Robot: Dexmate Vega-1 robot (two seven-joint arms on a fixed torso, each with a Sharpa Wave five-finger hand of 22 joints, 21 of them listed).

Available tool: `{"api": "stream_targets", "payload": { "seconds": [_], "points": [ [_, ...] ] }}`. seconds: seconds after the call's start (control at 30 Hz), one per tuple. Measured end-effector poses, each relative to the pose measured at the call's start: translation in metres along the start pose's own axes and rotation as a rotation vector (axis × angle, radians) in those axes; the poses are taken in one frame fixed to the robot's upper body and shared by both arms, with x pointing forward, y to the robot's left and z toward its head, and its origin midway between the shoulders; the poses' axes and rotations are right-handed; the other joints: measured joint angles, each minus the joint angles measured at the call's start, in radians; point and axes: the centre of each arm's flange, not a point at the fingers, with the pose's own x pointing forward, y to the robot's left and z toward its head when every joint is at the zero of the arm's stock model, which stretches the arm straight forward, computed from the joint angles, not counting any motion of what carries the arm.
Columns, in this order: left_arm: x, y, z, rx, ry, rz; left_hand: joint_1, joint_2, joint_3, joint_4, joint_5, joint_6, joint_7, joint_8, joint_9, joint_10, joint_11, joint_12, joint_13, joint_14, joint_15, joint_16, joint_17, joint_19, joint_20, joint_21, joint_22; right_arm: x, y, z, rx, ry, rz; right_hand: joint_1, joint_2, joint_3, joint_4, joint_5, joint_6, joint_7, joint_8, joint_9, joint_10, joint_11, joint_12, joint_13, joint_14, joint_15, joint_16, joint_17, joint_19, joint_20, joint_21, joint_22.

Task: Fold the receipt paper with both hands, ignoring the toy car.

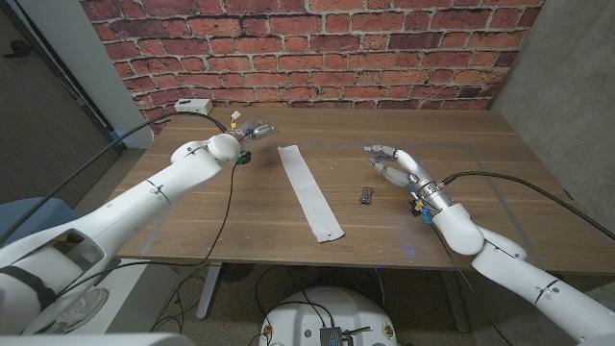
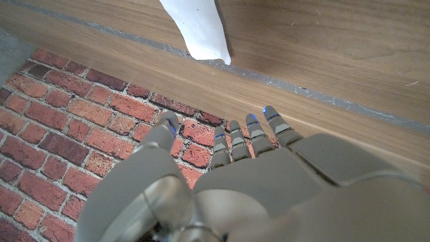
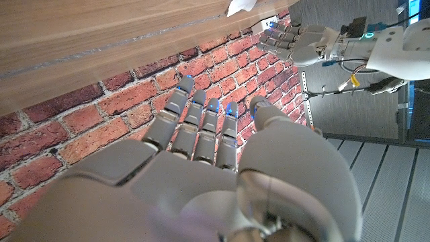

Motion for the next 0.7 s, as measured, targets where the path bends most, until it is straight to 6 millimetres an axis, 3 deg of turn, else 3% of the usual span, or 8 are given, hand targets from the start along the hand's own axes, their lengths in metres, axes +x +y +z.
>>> {"api": "stream_targets", "payload": {
  "seconds": [0.47, 0.63, 0.67, 0.7],
  "points": [
    [-0.001, -0.001, 0.023, 0.193, 0.042, -0.02, 0.059, -0.017, -0.007, -0.015, -0.004, 0.052, 0.01, 0.0, 0.0, 0.046, -0.006, 0.004, 0.0, 0.062, -0.02, 0.011, 0.0, 0.043, -0.012, 0.015, 0.0, -0.026, 0.013, 0.028, -0.122, -0.112, 0.047, 0.016, 0.003, 0.033, -0.017, -0.015, 0.056, -0.018, 0.0, 0.0, 0.051, -0.002, 0.0, 0.0, 0.05, -0.029, 0.004, 0.0, 0.032, -0.007, 0.007, 0.0],
    [-0.002, 0.004, 0.017, 0.229, 0.076, -0.005, 0.083, -0.019, -0.015, -0.017, -0.004, 0.086, 0.014, 0.0, 0.0, 0.087, -0.015, 0.012, 0.005, 0.093, -0.032, 0.022, 0.005, 0.062, -0.016, 0.021, 0.0, -0.034, 0.018, 0.033, -0.114, -0.113, 0.063, 0.02, 0.007, 0.041, -0.017, -0.02, 0.082, -0.02, 0.0, 0.0, 0.073, -0.005, 0.0, 0.0, 0.072, -0.04, 0.004, 0.005, 0.038, -0.013, 0.007, 0.0],
    [-0.003, -0.003, 0.03, 0.258, 0.052, -0.017, 0.084, -0.019, -0.017, -0.016, -0.004, 0.092, 0.015, 0.003, 0.0, 0.092, -0.012, 0.013, 0.005, 0.102, -0.034, 0.025, 0.005, 0.065, -0.014, 0.023, 0.0, -0.037, 0.021, 0.038, -0.149, -0.148, 0.072, 0.02, 0.006, 0.045, -0.017, -0.022, 0.087, -0.022, 0.0, 0.0, 0.08, -0.006, 0.0, 0.0, 0.075, -0.043, 0.004, 0.005, 0.038, -0.013, 0.007, 0.0],
    [-0.003, -0.002, 0.029, 0.267, 0.06, -0.013, 0.084, -0.019, -0.019, -0.019, -0.004, 0.095, 0.012, 0.006, 0.0, 0.097, -0.015, 0.018, 0.005, 0.104, -0.032, 0.026, 0.005, 0.067, -0.012, 0.023, 0.0, -0.039, 0.023, 0.039, -0.147, -0.148, 0.076, 0.02, 0.006, 0.049, -0.017, -0.022, 0.089, -0.021, 0.0, 0.0, 0.081, -0.004, 0.0, 0.0, 0.077, -0.045, 0.004, 0.005, 0.041, -0.016, 0.007, 0.0]
  ]
}}
